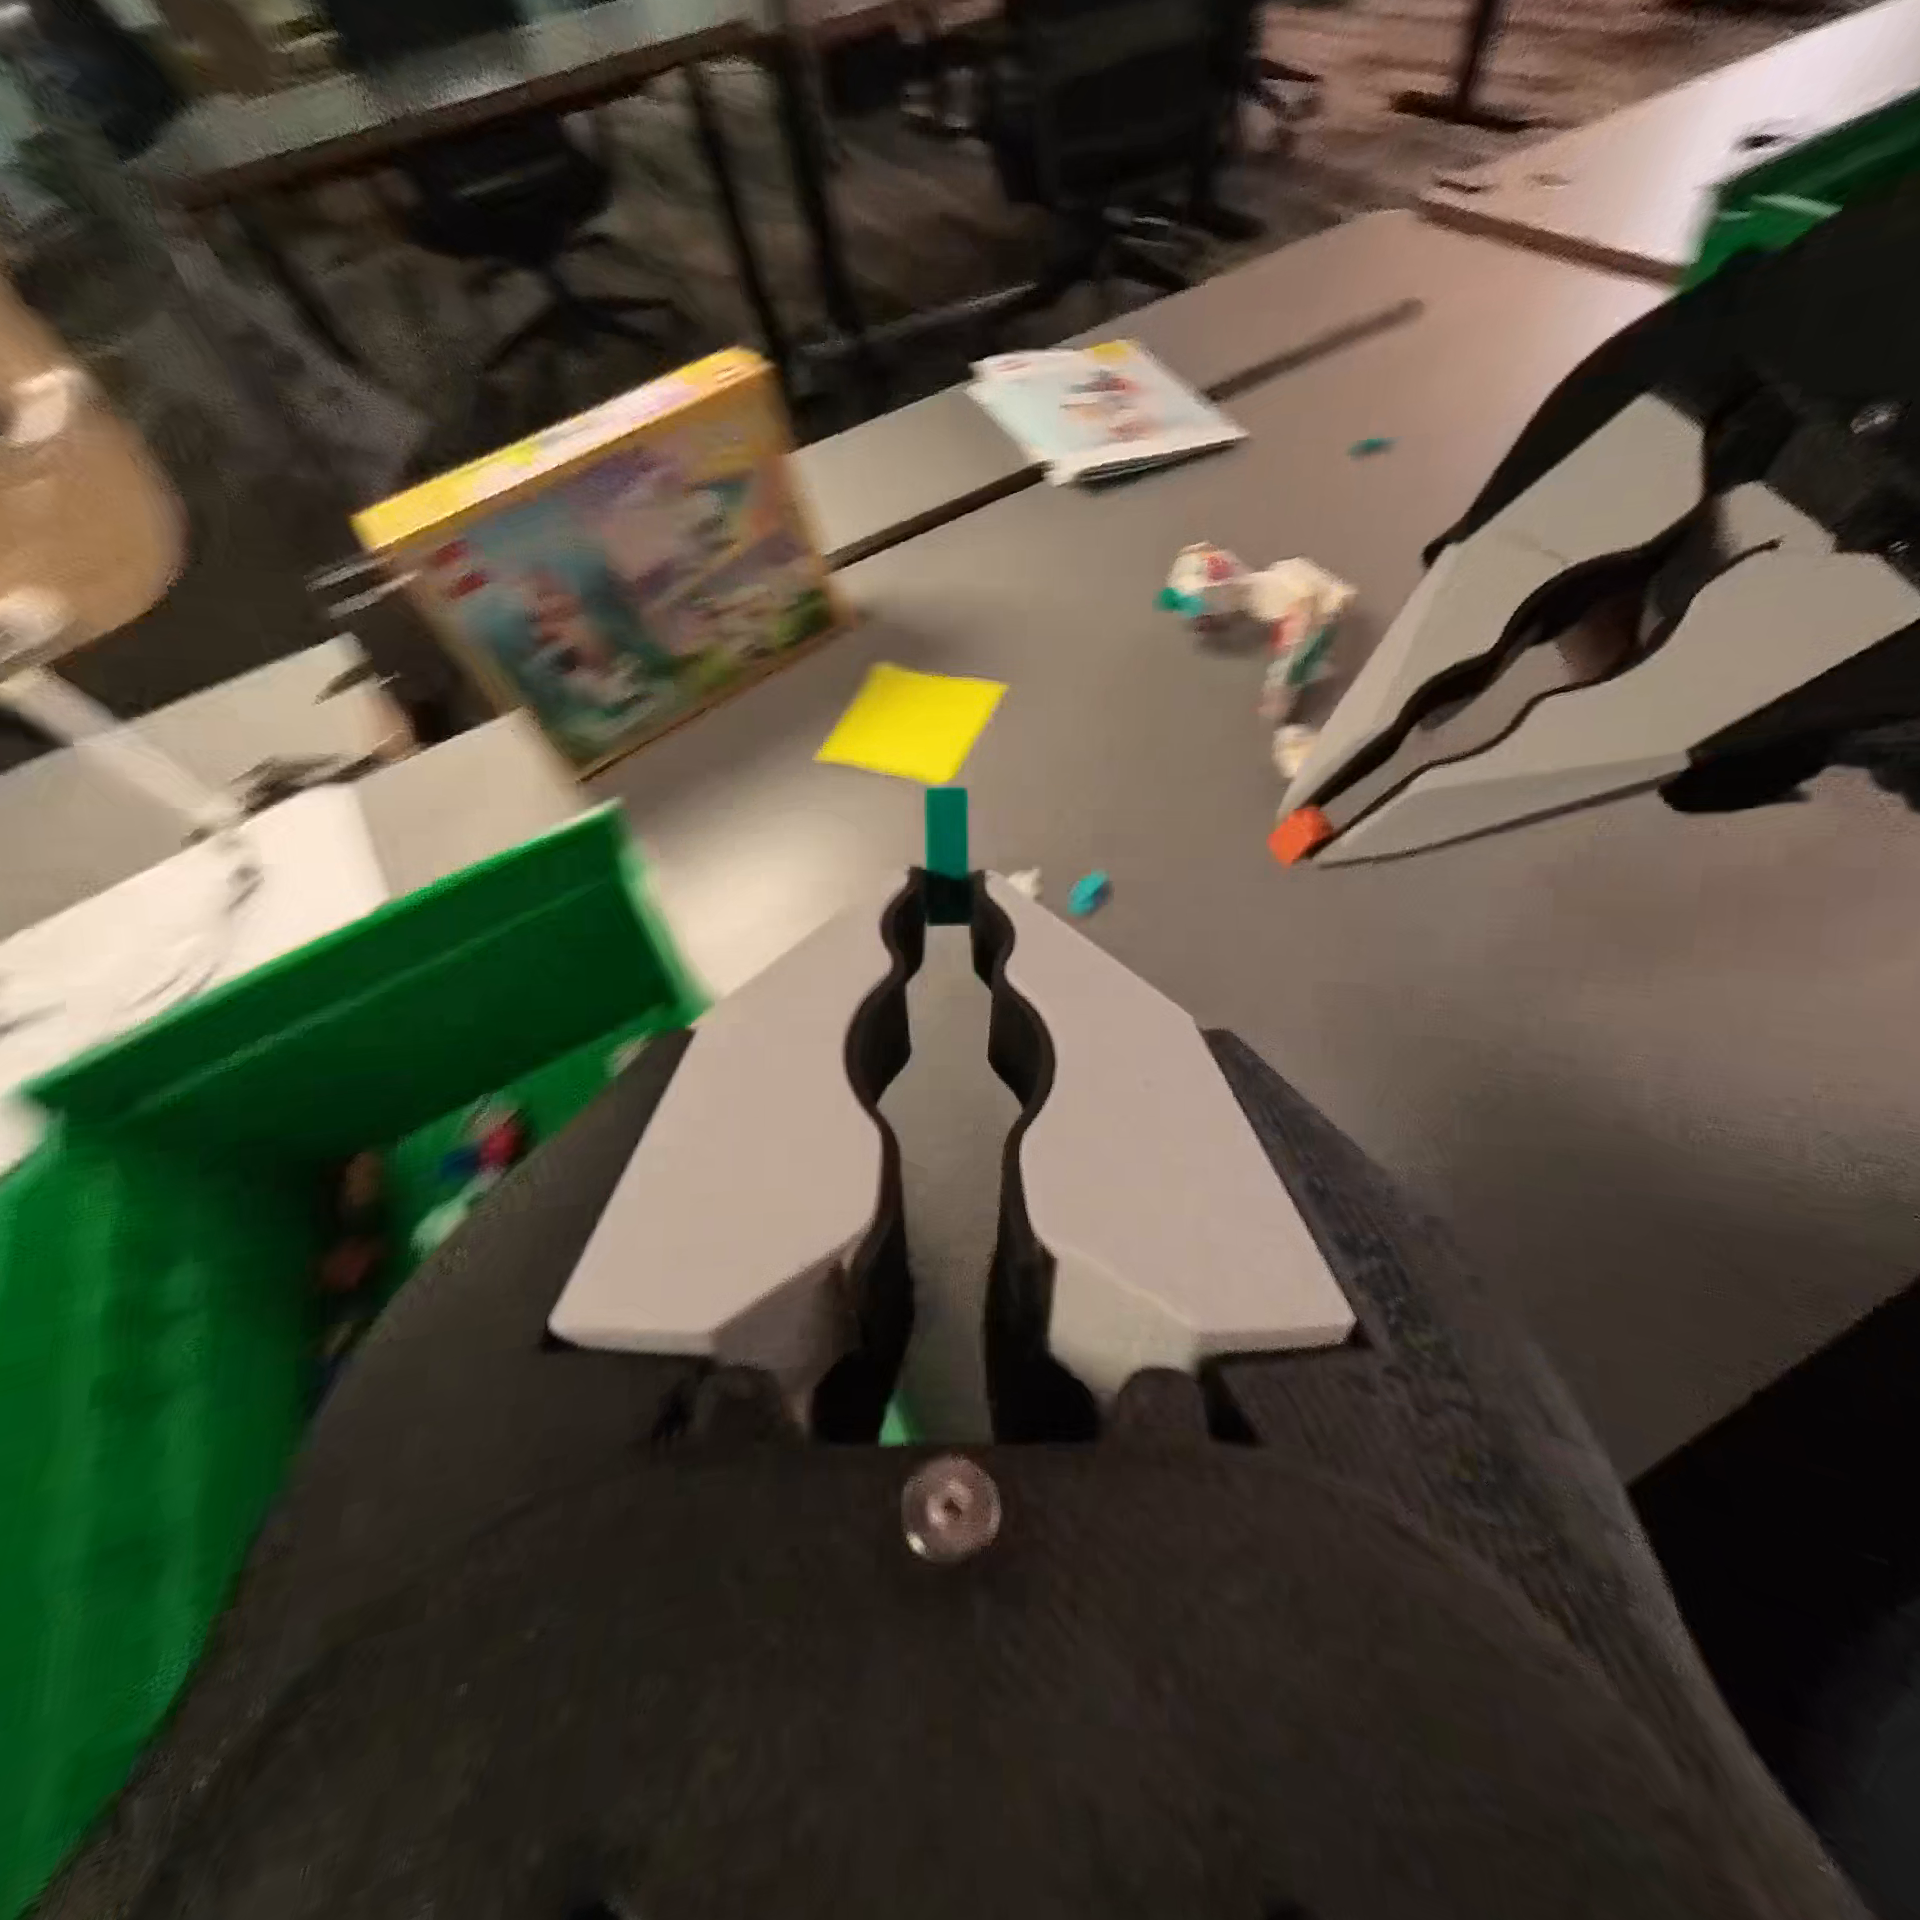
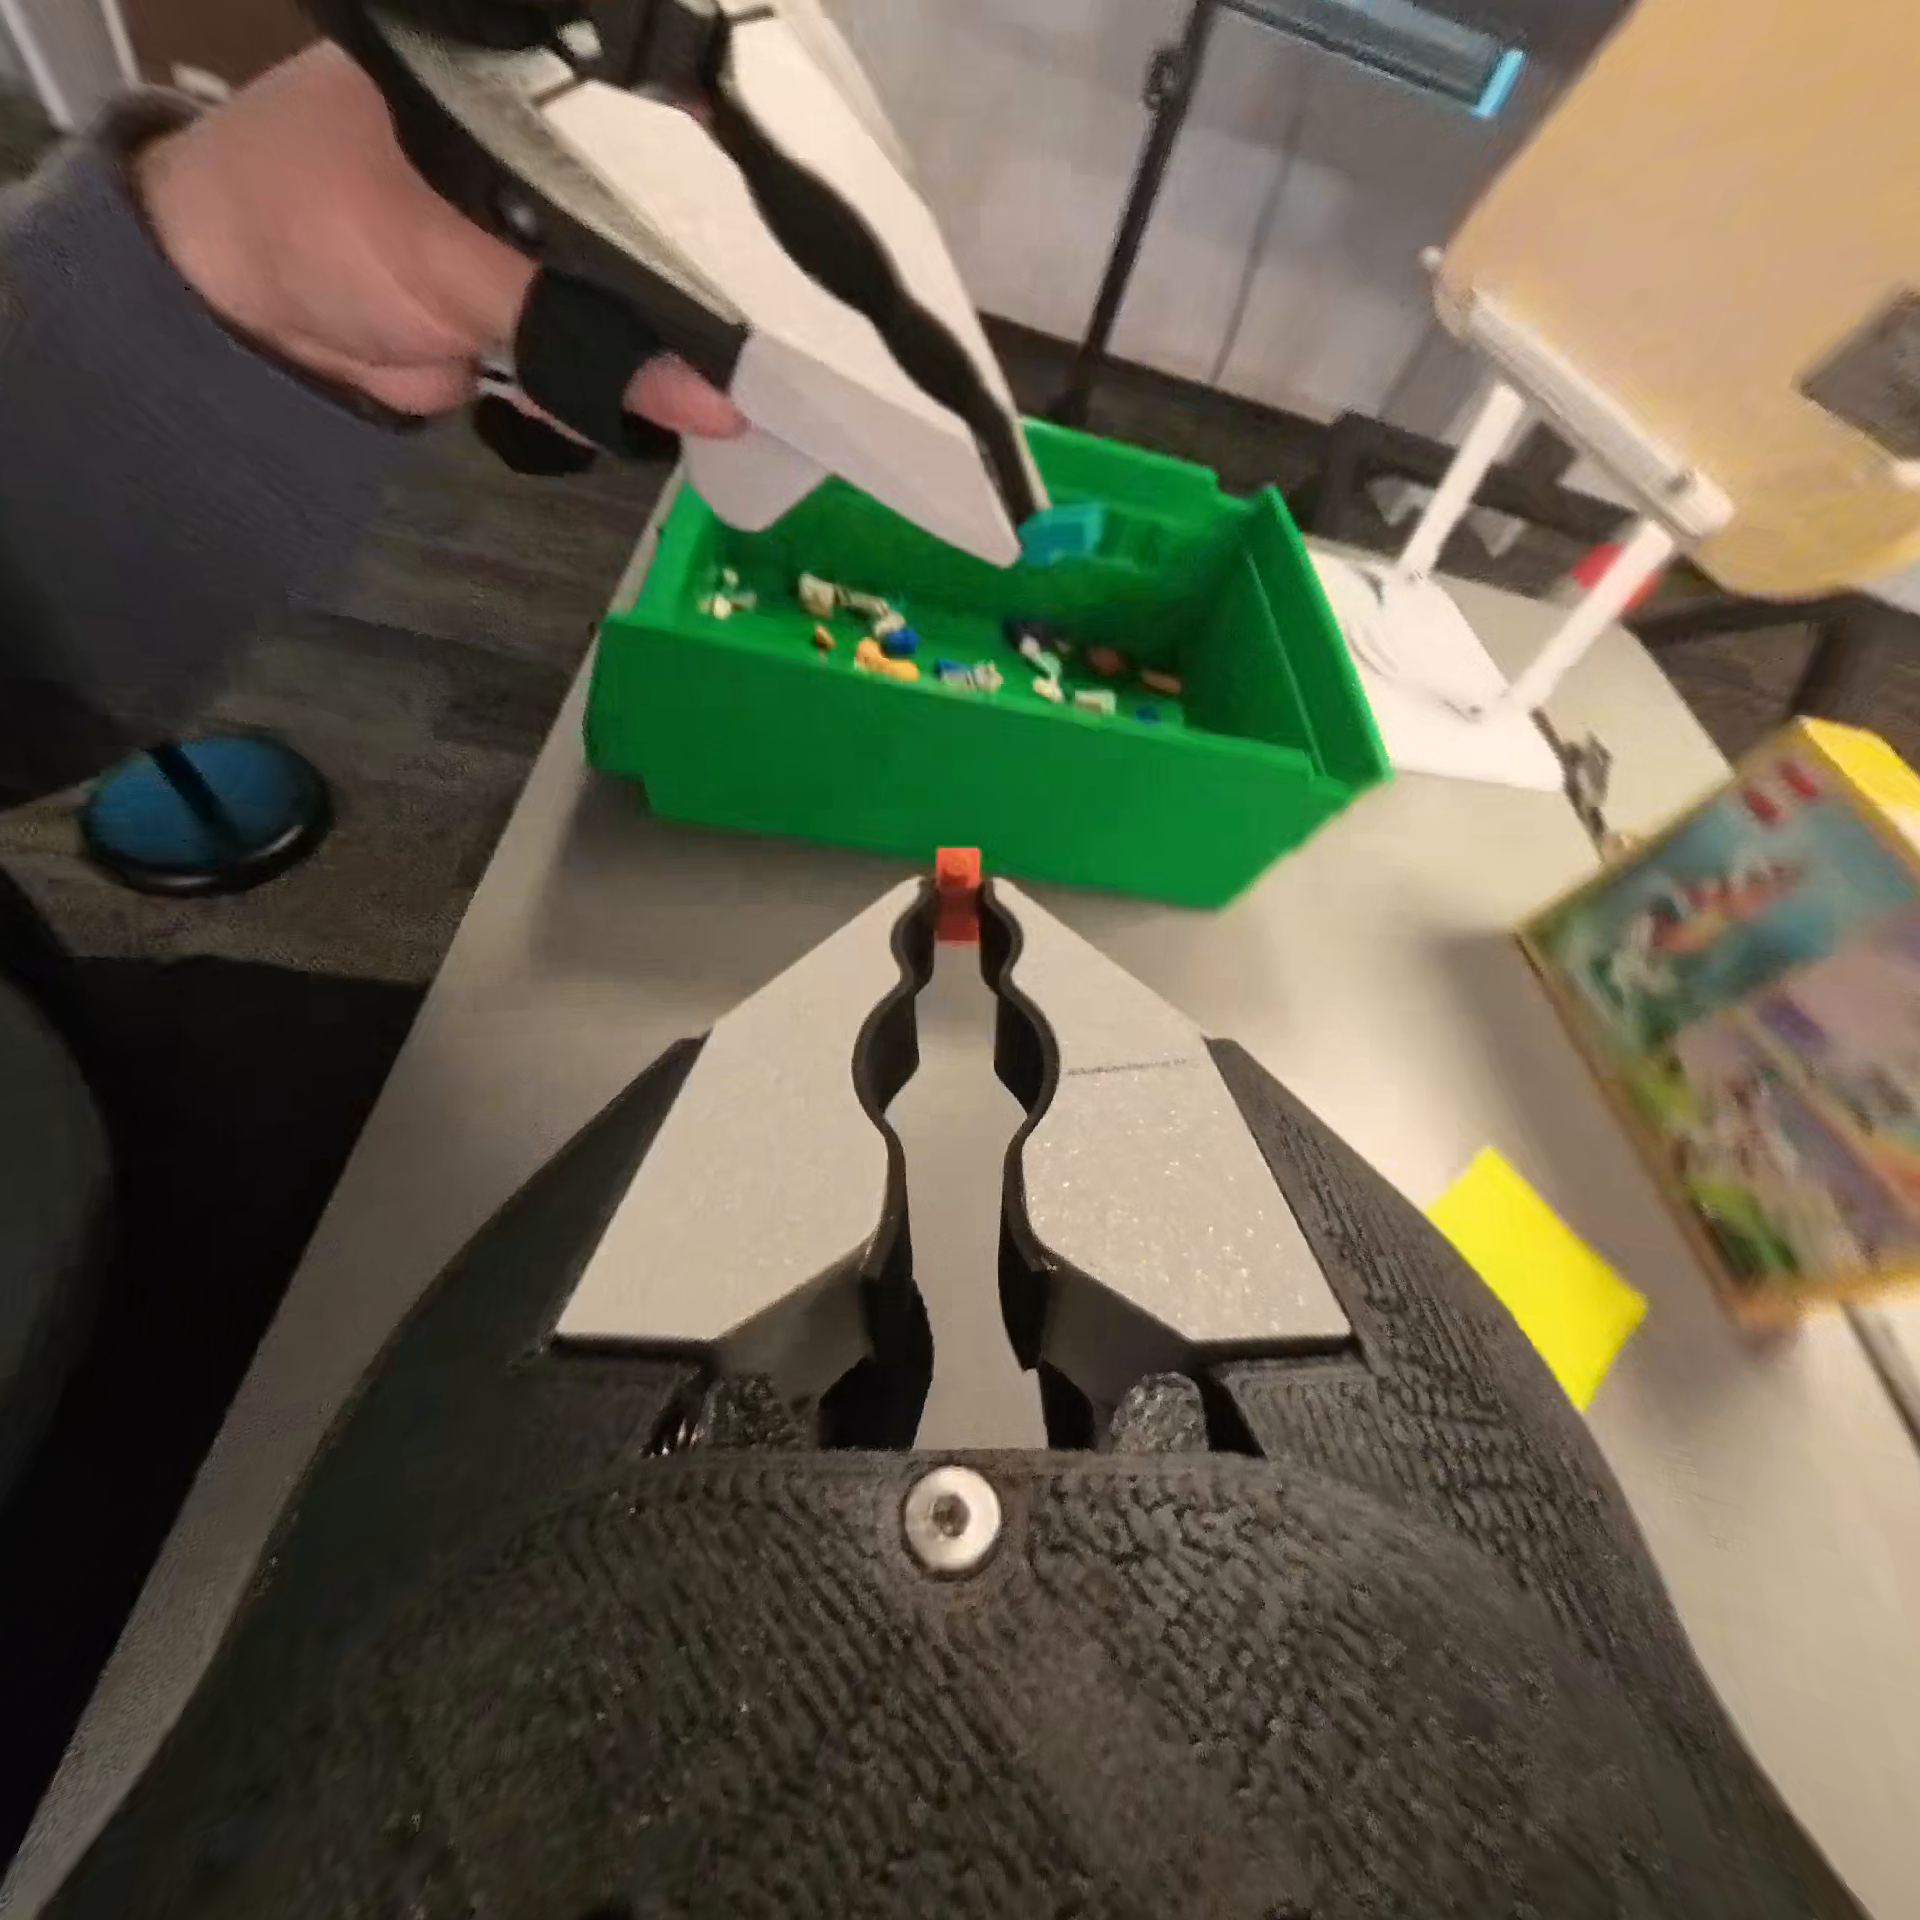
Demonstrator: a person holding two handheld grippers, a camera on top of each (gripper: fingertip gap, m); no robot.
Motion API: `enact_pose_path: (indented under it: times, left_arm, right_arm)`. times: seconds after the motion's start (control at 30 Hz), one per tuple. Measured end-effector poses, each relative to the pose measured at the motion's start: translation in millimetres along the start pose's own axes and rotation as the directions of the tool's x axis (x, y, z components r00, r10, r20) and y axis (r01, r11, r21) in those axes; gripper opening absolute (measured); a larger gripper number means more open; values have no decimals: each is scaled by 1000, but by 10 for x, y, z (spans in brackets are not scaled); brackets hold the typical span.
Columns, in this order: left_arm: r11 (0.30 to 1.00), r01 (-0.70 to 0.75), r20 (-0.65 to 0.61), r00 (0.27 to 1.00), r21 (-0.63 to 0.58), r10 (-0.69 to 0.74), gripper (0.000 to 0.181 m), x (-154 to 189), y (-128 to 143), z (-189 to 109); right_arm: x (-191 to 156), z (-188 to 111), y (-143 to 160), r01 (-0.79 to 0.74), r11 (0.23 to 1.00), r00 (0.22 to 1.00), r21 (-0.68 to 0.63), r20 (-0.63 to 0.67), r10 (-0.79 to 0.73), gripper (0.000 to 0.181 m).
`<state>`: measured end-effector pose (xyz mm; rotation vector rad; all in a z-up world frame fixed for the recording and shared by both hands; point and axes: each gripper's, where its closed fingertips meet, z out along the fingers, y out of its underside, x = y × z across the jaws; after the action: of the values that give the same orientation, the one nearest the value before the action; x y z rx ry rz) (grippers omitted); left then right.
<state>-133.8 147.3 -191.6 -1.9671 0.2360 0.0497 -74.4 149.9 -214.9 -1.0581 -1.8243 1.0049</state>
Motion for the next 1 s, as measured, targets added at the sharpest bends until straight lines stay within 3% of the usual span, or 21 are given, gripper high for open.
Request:
enact_pose_path:
  times: [0.1,0.2,0.3,0.43,0.53,0.57,0.7,0.77,0.83,1.0]
  left_arm:
    - [989,115,165,981,-91,-99,7,-578,407,-445]
    - [940,272,243,945,-204,-221,7,-948,920,-651]
    - [886,362,307,912,-290,-272,7,-1171,1332,-687]
    - [794,388,241,920,-467,-308,7,-1045,1735,-527]
    - [762,383,249,923,-522,-293,7,-1020,1885,-392]
    - [759,395,259,918,-518,-301,8,-1030,1905,-347]
    - [717,436,290,899,-544,-327,20,-1050,2055,-276]
    - [723,445,305,894,-529,-327,19,-1051,2042,-292]
    - [759,434,320,896,-485,-308,16,-1073,1921,-342]
    - [798,422,335,896,-431,-293,20,-1043,1590,-430]
  right_arm:
    - [53,640,-290,74,992,995,-100,67,-68,5]
    - [126,1329,-353,86,950,989,-300,141,-45,5]
    - [264,1885,-150,40,823,987,-567,149,54,5]
    - [294,2308,232,-30,604,968,-797,127,216,5]
    - [274,2471,439,-103,499,948,-860,68,312,7]
    - [277,2504,486,-120,479,944,-870,49,327,16]
    - [299,2557,556,-144,457,940,-878,23,341,28]
    - [347,2522,464,-152,498,946,-854,19,323,26]
    - [409,2463,245,-180,589,947,-788,22,320,22]
    - [470,2207,-41,-177,681,950,-711,59,308,38]
